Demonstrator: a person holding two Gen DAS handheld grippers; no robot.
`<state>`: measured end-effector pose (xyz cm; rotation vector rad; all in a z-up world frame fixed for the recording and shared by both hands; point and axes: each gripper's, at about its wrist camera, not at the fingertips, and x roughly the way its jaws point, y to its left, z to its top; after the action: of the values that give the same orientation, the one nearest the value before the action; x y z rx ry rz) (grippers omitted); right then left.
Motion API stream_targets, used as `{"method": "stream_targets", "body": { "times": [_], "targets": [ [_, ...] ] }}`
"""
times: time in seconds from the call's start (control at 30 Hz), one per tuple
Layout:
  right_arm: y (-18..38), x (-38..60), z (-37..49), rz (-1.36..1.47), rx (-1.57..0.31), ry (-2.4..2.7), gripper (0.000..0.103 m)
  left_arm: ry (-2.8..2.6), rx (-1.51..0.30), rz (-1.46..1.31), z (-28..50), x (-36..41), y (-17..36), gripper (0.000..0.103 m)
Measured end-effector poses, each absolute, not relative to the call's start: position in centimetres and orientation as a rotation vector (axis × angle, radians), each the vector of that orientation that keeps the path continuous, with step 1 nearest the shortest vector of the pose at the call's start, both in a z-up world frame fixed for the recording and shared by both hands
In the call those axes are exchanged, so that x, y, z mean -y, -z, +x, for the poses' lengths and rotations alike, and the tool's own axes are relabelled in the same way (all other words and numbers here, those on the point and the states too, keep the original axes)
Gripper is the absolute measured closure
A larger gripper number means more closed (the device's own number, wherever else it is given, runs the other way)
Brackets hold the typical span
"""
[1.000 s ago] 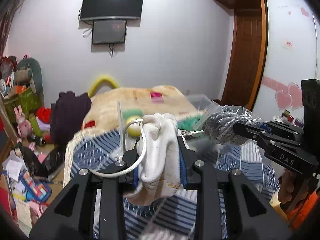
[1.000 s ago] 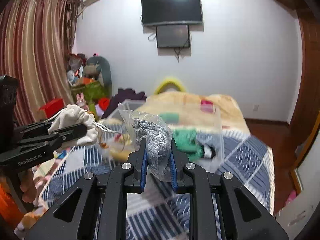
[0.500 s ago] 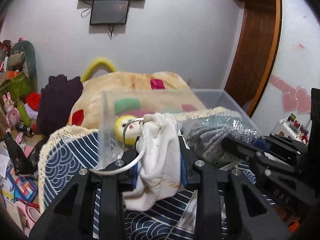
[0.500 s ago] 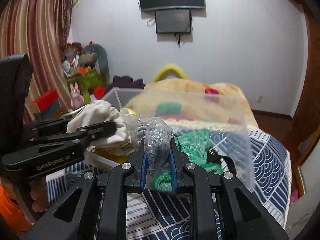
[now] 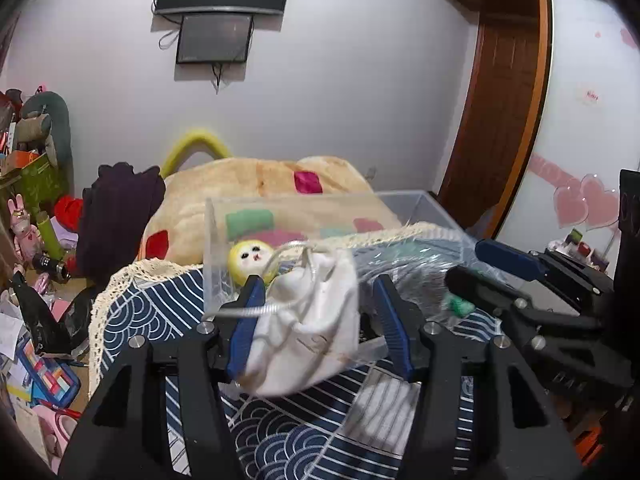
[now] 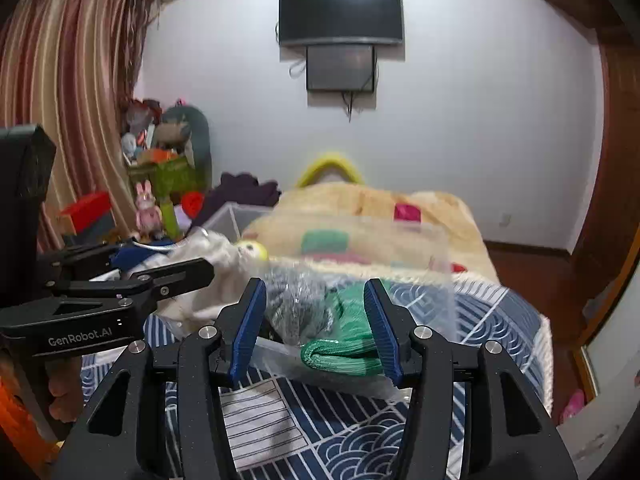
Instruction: Organize soft objects
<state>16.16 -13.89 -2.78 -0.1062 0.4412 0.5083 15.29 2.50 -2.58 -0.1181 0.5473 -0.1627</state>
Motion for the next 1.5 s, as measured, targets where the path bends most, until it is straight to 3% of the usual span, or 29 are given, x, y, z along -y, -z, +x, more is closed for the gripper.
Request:
{"method": "stream_targets", "body": {
  "times": [0.1, 0.2, 0.4, 0.47, 0.57, 0.73, 1.0, 1.5],
  "targets": [
    [1.4, 15.1, 14.9, -0.080, -0.401, -0.510, 0.054, 0.174, -0.503, -0.118, 13.6, -2.4, 1.2, 0.047],
    [0.3, 16.3, 13.5, -0.055, -0.362, -0.508, 0.045, 0.173, -0.451, -0.099, 11.6, -2.0, -0.3, 0.046],
    [-1.1, 17.3, 11.0, -0.031, -0.290, -0.486, 0.027, 0.174, -0.345, -0.063, 7.5, -0.8, -2.6, 0.033],
    [-1.4, 17.5, 10.3, -0.025, -0.270, -0.482, 0.020, 0.173, -0.313, -0.060, 6.3, -0.5, -3.1, 0.024],
    [-1.6, 17.4, 9.5, -0.035, -0.250, -0.464, 0.019, 0.171, -0.285, -0.072, 5.0, -0.5, -3.5, 0.014],
    [-1.6, 17.3, 8.9, -0.037, -0.225, -0.451, 0.007, 0.159, -0.262, -0.066, 3.9, -0.5, -3.7, 0.013],
    [-1.2, 17.6, 8.3, -0.033, -0.220, -0.449, 0.004, 0.139, -0.263, -0.067, 3.5, -0.7, -3.3, 0.007],
    [-1.2, 17.6, 8.2, -0.030, -0.222, -0.447, 0.002, 0.120, -0.251, -0.048, 3.2, -0.7, -2.9, 0.003]
  ]
}}
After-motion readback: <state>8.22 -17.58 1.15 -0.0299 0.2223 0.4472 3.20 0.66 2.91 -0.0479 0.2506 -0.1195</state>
